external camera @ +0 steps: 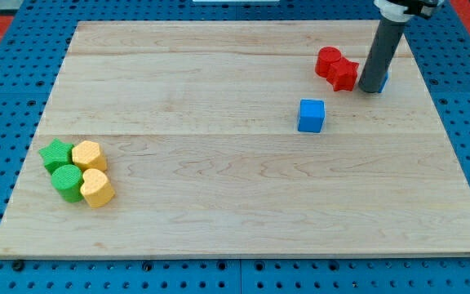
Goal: Move the red star towards the top left corner of the board
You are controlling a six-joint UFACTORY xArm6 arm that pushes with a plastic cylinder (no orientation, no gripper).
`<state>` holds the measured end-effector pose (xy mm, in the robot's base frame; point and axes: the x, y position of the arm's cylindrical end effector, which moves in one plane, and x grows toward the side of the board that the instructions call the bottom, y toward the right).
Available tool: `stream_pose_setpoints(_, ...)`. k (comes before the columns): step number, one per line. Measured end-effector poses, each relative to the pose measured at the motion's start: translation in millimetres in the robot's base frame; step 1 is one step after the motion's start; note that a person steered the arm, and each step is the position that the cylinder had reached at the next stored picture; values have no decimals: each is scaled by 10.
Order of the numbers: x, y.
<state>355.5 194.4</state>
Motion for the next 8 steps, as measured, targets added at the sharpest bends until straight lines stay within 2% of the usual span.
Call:
stream_pose_setpoints(2, -602, -873)
stream_pose_setpoints(4, -809, -475)
stream_pose_setpoints(6, -938, -2167)
stream_pose_setpoints(7, -1029, -1535)
stream_pose_setpoints(8, -1157, -2226)
